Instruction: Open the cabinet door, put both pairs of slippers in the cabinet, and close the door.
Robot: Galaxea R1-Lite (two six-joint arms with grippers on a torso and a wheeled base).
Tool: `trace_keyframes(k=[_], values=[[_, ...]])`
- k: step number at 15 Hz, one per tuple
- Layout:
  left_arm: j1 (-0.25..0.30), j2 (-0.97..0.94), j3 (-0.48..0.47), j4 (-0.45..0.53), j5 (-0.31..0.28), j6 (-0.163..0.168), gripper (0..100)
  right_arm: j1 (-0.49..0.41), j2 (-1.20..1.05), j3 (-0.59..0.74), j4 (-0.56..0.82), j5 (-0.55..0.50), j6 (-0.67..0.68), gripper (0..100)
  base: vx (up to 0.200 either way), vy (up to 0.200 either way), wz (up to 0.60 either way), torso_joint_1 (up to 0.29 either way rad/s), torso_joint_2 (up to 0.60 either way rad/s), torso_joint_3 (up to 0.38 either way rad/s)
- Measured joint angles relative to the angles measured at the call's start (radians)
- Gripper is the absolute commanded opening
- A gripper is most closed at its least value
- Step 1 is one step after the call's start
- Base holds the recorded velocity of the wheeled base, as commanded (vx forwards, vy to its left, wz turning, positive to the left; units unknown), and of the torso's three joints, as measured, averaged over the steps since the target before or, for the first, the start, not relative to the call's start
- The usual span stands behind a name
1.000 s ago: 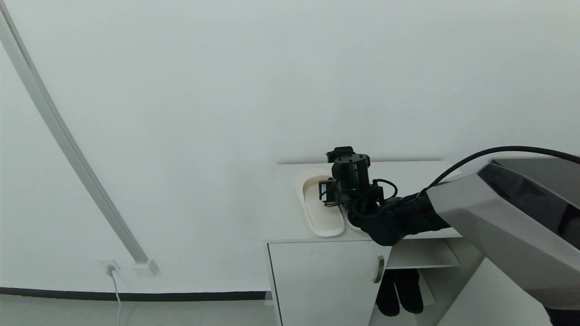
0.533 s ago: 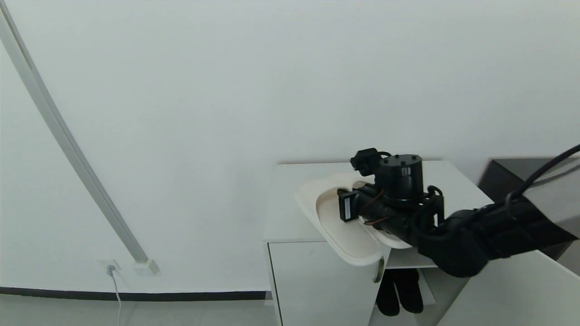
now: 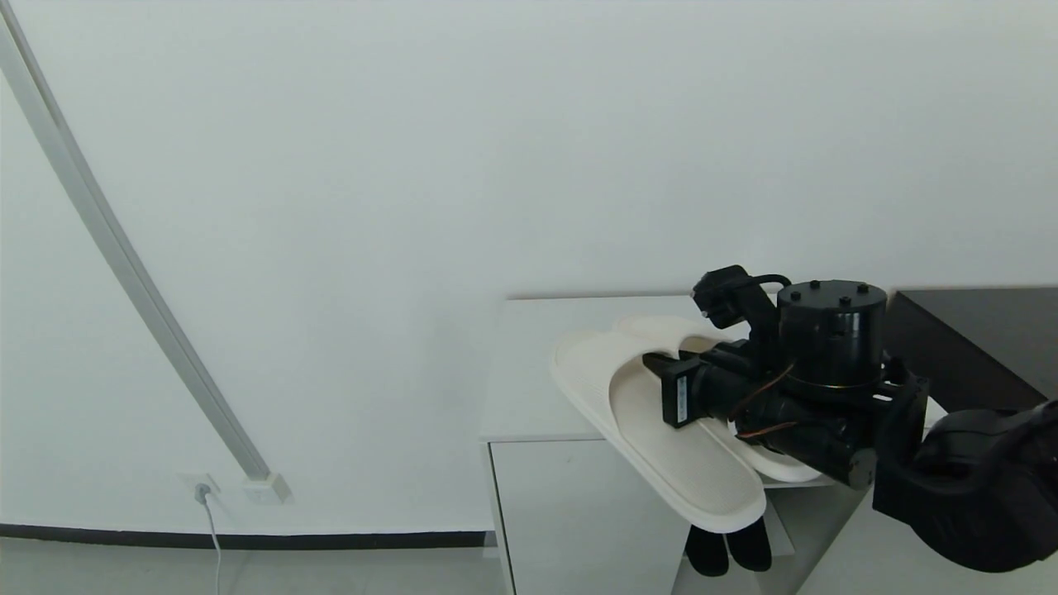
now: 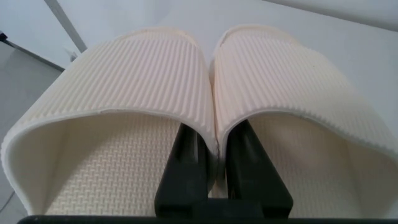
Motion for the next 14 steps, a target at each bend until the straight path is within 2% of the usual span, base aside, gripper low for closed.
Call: trace_keyframes(k=[1,12,14], values=[[0.0,0.0,0.0,0.0,0.0,0.0,0,0.002,-0.003,0.002,0.001,0.0,0.0,0,0.0,0.0,0.0,0.0,0.0,0.0],[0.0,0.0,0.0,0.0,0.0,-0.002,0,0.02,-0.009,0.011,0.001,-0.005,-0.001,0,-0.2,0.0,0.0,0.004,0.0,0.001],[0.0,0.0,0.0,0.0,0.0,-0.004,0,0.02,-0.009,0.013,0.001,-0.005,-0.001,0,0.0,0.0,0.0,0.0,0.0,0.0]])
